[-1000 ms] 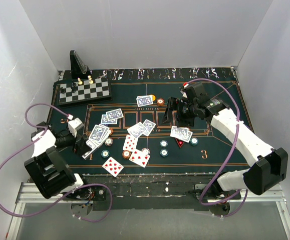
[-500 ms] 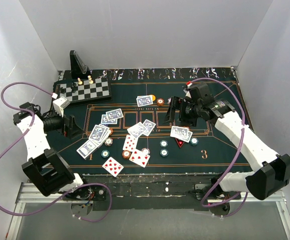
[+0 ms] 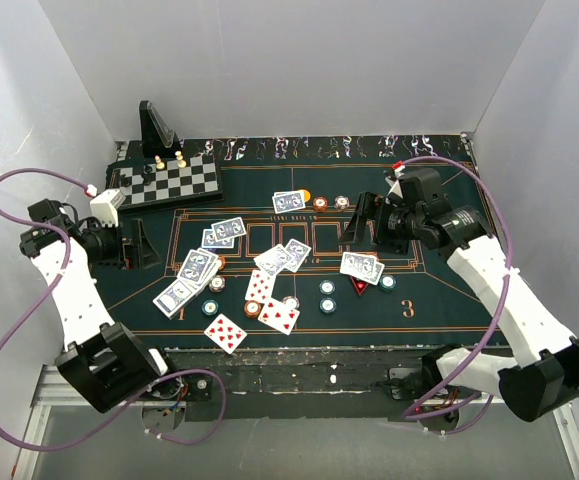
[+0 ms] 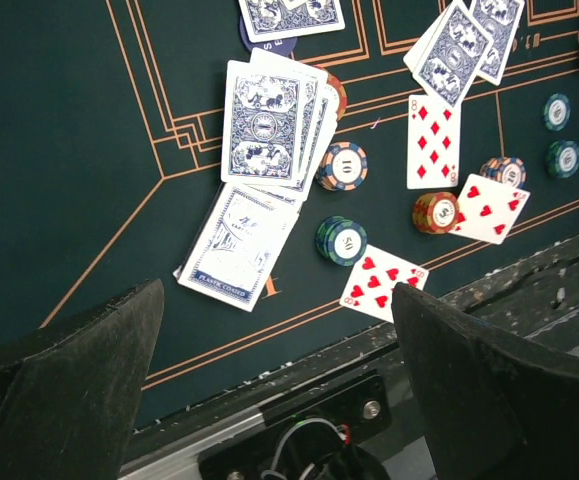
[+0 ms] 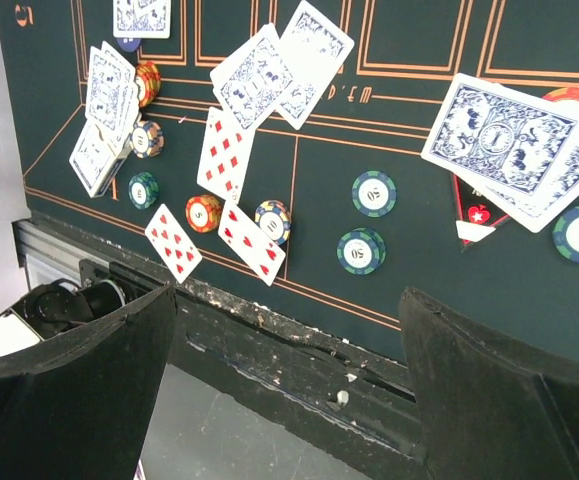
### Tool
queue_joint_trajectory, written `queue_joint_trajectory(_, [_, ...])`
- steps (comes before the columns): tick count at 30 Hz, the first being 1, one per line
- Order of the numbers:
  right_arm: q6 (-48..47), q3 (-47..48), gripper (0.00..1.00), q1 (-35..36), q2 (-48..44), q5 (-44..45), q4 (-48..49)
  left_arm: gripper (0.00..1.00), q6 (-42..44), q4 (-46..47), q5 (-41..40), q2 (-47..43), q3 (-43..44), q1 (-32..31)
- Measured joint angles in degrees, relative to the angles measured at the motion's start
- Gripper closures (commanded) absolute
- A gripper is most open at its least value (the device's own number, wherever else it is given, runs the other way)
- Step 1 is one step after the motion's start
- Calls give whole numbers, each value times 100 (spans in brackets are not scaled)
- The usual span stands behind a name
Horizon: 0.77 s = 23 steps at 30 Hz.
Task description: Distribute texas hold em gaming equipment
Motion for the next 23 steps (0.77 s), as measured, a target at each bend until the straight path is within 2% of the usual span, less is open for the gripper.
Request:
queue_joint_trajectory(8, [-133, -289, 2, -286, -505, 87, -175, 2, -625, 116, 46, 168, 26, 0])
queue_joint_trajectory(23, [-258, -555, 2, -632, -577, 131, -173, 2, -817, 317, 463, 688, 31, -2])
